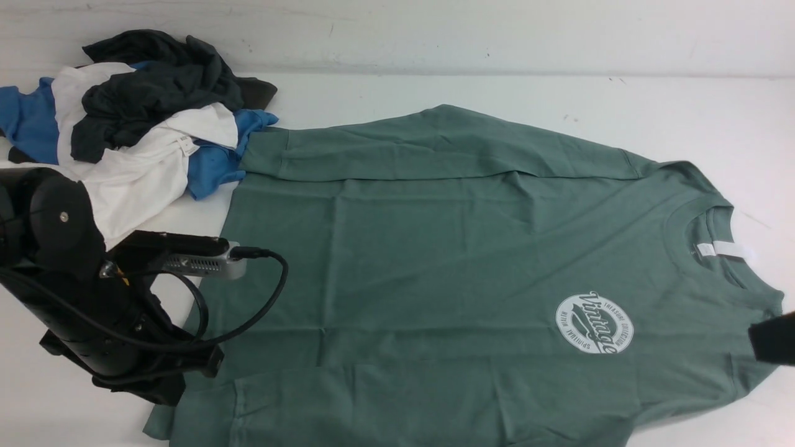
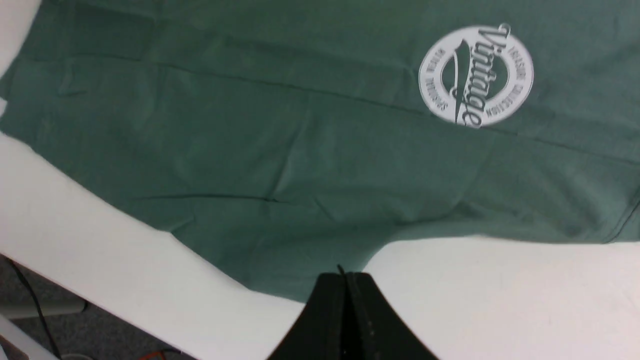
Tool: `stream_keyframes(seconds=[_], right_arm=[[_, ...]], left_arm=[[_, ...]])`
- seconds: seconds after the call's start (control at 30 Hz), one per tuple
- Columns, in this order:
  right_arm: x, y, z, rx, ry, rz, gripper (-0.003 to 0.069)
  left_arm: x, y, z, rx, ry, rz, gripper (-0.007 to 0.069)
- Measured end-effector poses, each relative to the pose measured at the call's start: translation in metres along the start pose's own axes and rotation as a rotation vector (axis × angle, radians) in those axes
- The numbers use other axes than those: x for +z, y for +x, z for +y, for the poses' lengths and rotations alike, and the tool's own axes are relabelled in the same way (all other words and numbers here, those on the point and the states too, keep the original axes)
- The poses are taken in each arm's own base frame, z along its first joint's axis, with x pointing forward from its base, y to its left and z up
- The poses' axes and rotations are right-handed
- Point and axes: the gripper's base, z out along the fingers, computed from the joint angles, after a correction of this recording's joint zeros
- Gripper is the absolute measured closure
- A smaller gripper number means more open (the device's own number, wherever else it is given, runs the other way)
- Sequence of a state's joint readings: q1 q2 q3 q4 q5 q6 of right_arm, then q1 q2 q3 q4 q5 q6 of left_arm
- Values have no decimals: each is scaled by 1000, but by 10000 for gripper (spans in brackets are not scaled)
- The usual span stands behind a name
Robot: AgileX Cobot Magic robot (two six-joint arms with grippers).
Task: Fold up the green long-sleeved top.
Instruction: Use the left arm to clamp the cuff closest to it
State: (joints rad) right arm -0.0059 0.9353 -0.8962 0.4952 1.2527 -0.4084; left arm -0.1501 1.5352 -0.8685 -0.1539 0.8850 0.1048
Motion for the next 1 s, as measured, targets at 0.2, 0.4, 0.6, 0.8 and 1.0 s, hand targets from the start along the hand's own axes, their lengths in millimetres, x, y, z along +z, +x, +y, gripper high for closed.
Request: stream_keyframes(seconds=[0.2, 0.4, 0.6, 0.8, 1.0], right_arm=[[8, 7, -1, -15, -18, 28, 673], [8, 5, 1, -4, -44, 15, 673], [8, 5, 2, -5, -57, 8, 673], [7, 4, 5, -1, -83, -5, 672], [7, 3, 5, -6, -88, -7, 671]], left_arm=[[22, -8, 4, 8, -12, 29, 326], [35, -13, 3, 0, 15, 28, 258], [44, -17, 2, 24, 30, 20, 283], [45, -19, 2, 38, 30, 19, 362], [34, -22, -2, 43, 54, 57, 584]])
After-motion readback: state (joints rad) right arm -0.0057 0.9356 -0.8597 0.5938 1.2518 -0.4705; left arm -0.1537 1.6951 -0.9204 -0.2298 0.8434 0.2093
